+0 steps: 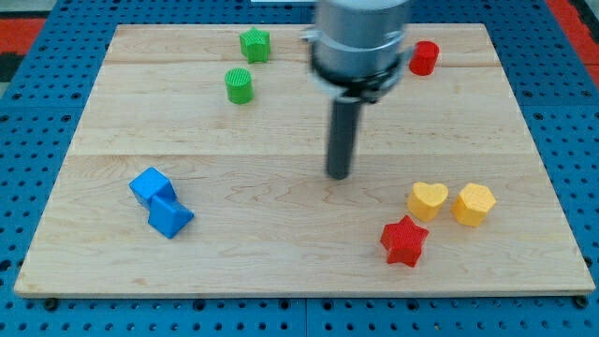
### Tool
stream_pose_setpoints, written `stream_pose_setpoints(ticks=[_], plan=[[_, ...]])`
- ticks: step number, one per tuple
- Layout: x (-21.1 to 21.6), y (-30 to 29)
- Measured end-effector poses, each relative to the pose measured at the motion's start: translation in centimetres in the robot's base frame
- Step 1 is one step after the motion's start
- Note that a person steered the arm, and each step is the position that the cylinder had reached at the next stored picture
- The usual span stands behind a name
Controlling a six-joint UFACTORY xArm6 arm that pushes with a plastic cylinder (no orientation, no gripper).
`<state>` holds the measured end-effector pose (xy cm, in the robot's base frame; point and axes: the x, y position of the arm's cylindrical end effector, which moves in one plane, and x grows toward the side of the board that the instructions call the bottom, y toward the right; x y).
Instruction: Move the red star into the red circle
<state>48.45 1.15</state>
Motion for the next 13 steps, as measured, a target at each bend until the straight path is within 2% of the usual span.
stream_pose_setpoints(ticks=[1,2,3,5,6,7,8,9,10,11,12,13], plan=[[8.8,-5.3],[13.1,-5.2],[13.4,-3.2],[13.4,14.8],[9.7,13.5],[5.1,7.0],[10.0,7.0],[12.1,11.3],[10.8,2.9],[3.8,1.4],[-0.2,-3.7],[-0.4,-7.6]])
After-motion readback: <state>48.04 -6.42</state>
